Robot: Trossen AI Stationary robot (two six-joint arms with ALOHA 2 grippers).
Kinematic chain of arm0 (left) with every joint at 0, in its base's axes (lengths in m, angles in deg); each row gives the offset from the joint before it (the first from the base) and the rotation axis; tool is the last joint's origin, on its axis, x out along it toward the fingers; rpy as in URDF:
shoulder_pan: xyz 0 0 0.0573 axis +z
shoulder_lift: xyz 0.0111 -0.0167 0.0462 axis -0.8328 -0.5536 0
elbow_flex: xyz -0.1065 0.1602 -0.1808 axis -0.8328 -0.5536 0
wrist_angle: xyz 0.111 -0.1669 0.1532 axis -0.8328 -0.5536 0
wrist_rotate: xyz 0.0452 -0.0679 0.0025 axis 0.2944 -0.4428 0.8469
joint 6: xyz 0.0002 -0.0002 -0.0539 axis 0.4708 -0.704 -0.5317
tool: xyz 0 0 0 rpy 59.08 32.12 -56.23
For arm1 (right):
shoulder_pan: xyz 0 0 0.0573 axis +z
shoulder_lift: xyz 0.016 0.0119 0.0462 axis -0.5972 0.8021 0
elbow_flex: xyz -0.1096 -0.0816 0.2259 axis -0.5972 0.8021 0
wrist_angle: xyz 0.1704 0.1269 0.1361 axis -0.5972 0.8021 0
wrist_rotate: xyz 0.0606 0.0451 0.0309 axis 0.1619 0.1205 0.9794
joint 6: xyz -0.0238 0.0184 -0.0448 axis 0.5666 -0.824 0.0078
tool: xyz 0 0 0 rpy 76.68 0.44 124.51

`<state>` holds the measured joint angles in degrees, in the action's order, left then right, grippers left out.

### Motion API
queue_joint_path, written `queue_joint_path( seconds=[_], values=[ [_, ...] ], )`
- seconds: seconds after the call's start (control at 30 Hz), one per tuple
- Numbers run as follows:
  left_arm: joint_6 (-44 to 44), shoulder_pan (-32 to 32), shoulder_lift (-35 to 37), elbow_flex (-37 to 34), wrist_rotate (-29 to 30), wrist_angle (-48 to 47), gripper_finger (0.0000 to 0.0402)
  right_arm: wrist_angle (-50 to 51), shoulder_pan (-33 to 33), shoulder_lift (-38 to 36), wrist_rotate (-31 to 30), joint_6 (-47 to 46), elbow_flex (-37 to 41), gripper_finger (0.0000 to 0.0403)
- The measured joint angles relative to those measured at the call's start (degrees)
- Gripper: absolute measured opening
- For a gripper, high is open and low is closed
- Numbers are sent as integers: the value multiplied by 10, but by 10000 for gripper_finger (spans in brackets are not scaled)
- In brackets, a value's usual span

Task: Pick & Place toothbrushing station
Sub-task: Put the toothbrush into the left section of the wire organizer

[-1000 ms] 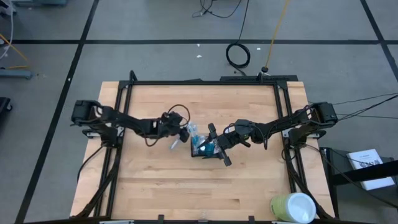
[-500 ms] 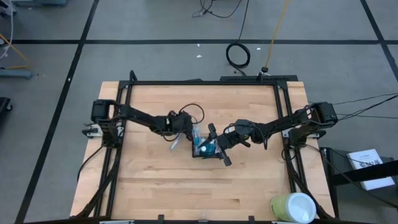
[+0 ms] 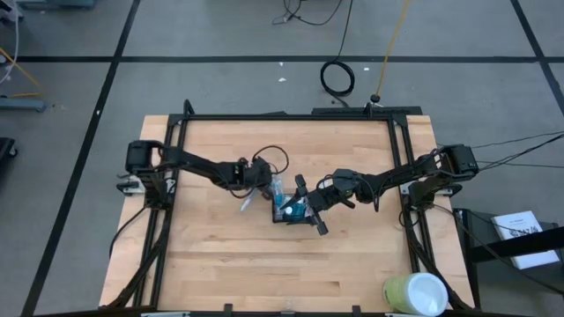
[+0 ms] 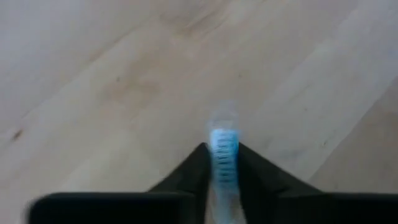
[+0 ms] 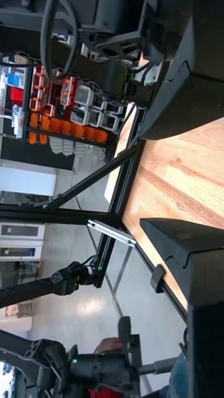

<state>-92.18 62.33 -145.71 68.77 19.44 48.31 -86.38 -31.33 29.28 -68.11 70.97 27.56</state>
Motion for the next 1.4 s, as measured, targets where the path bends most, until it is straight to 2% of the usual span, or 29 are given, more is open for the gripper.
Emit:
queue_joint_path(
  seconds=[0.07, 0.13, 0.3, 0.53, 0.77, 0.87, 0.97, 1.07, 1.23, 1.4],
  values=[
    [0, 2, 16, -1, 4, -27, 31, 0, 0, 0, 0, 0, 0, 210],
    [0, 1, 38, -2, 26, -54, 18, 0, 0, 0, 0, 0, 0, 210],
    [3, -10, 113, -2, 89, -76, 36, 0, 0, 0, 0, 0, 0, 210],
    [40, -45, 232, -2, 144, -76, 16, 0, 0, 0, 0, 0, 0, 210],
    [68, -127, 315, -1, 267, -45, 16, 0, 0, 0, 0, 0, 0, 210],
    [90, -167, 330, -3, 316, -20, 16, 0, 0, 0, 0, 0, 0, 210],
    [127, -199, 338, -19, 339, 64, 16, 0, 0, 0, 0, 0, 0, 210],
    [198, -221, 336, -54, 311, 211, 17, 0, 0, 0, 0, 0, 0, 210],
    [322, -226, 315, -121, 182, 505, 16, 0, 0, 0, 0, 0, 0, 210],
    [452, -225, 275, -179, 73, 711, 16, 0, 0, 0, 0, 0, 0, 210]
  ],
)
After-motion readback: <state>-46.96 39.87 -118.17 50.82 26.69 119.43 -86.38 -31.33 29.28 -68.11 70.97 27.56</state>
